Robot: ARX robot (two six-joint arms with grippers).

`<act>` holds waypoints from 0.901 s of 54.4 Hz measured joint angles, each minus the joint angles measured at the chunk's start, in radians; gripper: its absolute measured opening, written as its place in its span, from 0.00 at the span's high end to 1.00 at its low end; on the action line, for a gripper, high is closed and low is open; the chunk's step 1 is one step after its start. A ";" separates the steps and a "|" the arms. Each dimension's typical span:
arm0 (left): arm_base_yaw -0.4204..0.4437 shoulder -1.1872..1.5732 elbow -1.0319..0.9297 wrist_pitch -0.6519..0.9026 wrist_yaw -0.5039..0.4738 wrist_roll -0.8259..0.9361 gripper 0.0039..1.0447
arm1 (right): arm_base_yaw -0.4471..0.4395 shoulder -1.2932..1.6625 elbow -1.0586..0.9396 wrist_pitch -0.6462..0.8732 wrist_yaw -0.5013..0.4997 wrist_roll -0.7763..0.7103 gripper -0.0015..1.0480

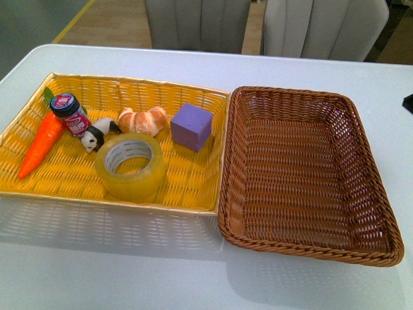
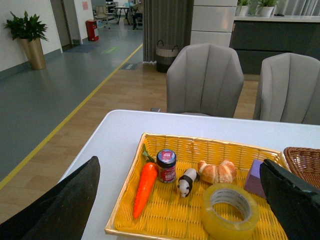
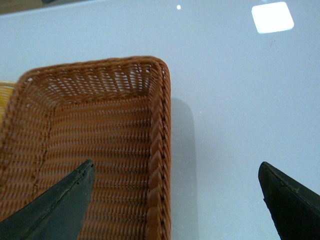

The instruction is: Move tape to another basket

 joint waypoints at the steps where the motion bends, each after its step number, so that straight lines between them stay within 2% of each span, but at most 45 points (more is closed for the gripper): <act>1: 0.000 0.000 0.000 0.000 0.000 0.000 0.08 | 0.000 -0.012 -0.005 0.000 0.000 -0.001 0.09; 3: 0.000 0.000 0.000 0.000 0.000 0.000 0.08 | 0.000 -0.021 -0.029 0.054 -0.002 -0.016 0.11; 7: 0.000 0.000 0.000 0.000 0.000 0.000 0.08 | 0.000 0.002 -0.118 0.381 0.001 -0.061 0.22; 9: 0.000 0.000 0.000 0.000 0.000 0.000 0.08 | 0.000 0.007 -0.161 0.495 0.006 -0.074 0.27; 12: 0.000 0.000 0.000 0.000 0.000 0.000 0.08 | 0.006 0.000 -0.225 0.632 0.006 -0.089 0.35; 15: 0.000 0.000 0.000 0.000 0.000 0.000 0.08 | 0.013 -0.034 -0.262 0.695 0.006 -0.098 0.44; 23: 0.000 0.000 0.000 0.000 0.000 0.000 0.08 | 0.051 -0.166 -0.347 0.686 0.065 -0.109 0.67; 27: 0.000 0.000 0.000 0.000 0.000 0.000 0.08 | 0.068 -0.296 -0.389 0.565 0.063 -0.115 0.86; 30: 0.000 0.000 0.000 0.000 0.000 0.000 0.08 | 0.068 -0.372 -0.416 0.538 0.065 -0.116 0.97; 49: 0.000 0.000 0.000 0.000 0.000 0.000 0.08 | 0.068 -0.693 -0.529 0.329 0.066 -0.119 0.98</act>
